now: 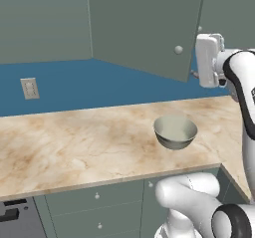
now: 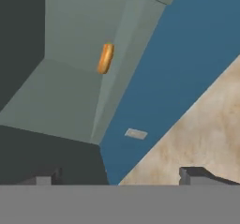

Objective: Open the cabinet. Pick the banana and kiwi from the cabinet and place them into the bowl. Then close the cabinet.

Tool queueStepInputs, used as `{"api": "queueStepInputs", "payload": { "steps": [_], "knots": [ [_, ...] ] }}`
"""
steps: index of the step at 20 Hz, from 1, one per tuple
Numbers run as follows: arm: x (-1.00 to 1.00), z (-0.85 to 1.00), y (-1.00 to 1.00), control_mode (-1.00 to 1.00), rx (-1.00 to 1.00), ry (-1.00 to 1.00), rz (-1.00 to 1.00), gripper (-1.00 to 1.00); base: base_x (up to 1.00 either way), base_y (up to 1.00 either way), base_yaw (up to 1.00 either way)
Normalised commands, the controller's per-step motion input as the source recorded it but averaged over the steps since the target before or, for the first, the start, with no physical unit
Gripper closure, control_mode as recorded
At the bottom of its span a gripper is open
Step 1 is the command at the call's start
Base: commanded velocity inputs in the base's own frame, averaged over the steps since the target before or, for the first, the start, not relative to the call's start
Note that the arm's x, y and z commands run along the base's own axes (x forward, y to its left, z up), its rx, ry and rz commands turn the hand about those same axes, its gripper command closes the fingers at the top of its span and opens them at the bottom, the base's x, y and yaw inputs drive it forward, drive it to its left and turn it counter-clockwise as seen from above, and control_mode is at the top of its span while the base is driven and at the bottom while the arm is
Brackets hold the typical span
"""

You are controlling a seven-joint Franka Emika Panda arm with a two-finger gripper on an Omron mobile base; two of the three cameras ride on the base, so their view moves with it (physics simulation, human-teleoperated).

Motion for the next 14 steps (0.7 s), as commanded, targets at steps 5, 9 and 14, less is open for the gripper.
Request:
{"api": "queueStepInputs", "payload": {
  "steps": [5,9,14],
  "knots": [
    [0.03,0.00,0.44,-1.00,0.01,0.18,0.26,-1.00,0.00,0.00,0.00],
    [0.00,0.00,0.52,-1.00,0.00,0.09,0.24,-1.00,0.00,0.00,0.00],
    [-0.01,0.00,0.82,-1.00,0.00,0.03,0.19,-1.00,0.00,0.00,0.00]
  ]
}}
